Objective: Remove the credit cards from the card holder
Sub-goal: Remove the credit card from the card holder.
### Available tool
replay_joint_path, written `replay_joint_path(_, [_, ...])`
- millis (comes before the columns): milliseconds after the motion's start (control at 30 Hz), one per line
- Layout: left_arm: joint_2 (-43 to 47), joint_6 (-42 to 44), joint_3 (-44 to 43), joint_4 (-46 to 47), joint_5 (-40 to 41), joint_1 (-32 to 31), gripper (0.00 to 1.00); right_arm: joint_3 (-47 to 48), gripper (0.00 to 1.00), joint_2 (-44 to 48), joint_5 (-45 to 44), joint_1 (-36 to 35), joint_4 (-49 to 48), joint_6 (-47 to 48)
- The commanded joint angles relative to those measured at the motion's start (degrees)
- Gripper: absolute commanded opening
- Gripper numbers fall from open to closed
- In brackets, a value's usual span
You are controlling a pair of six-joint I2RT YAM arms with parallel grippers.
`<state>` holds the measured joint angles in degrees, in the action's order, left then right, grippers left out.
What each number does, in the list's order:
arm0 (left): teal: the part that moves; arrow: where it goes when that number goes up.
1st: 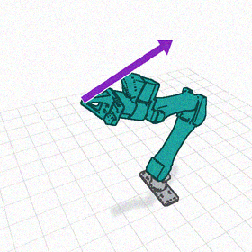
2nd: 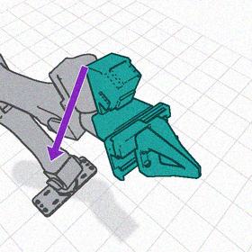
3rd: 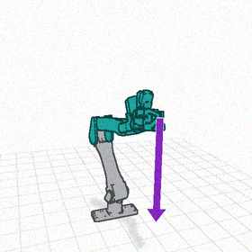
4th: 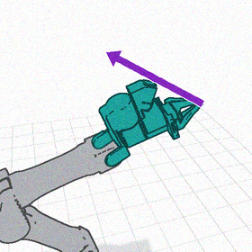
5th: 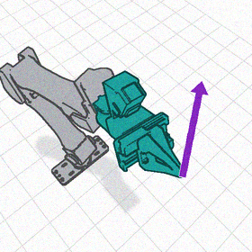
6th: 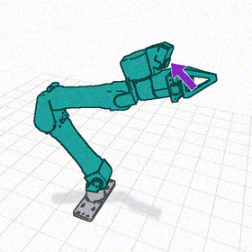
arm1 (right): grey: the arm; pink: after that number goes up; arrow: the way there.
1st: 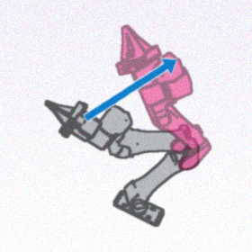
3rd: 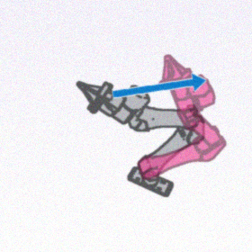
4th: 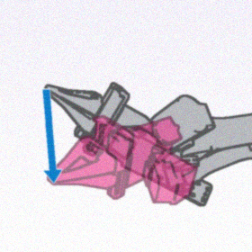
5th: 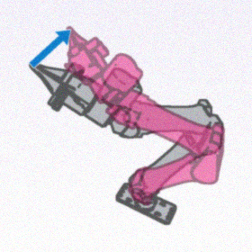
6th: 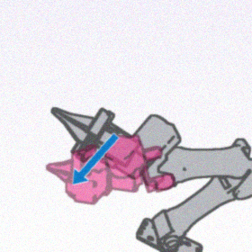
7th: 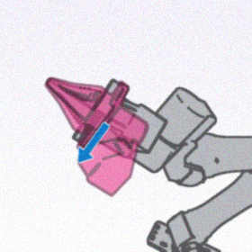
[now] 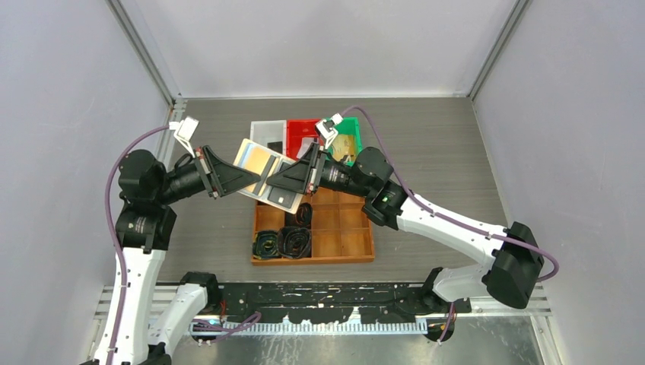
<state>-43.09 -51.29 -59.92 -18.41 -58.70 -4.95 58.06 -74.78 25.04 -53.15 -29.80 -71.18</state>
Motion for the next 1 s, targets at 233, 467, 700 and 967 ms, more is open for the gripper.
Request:
replay_joint_path(233, [1.0, -2.76, -0.08, 4.61, -5.21, -0.54, 0.21, -0.89, 0.01, 2.27, -2.0, -0.58, -5.66, 0.69])
replay_joint_path(467, [0.74, -2.34, -1.13, 4.14, -5.1, -0.52, 0.23, -5.14, 0.01, 5.89, -3.68, -0.55, -3.46, 2.58])
replay_joint_path(700, [0.89, -2.33, -1.32, 4.01, -4.33, -0.51, 0.09, -4.9, 0.02, 6.5, -3.88, -0.53, -1.88, 3.29])
replay_joint_path(967, [1.32, -1.97, -1.56, 3.72, -3.77, -0.5, 0.0, -2.34, 0.4, 3.25, -2.67, -0.64, -6.3, 0.6])
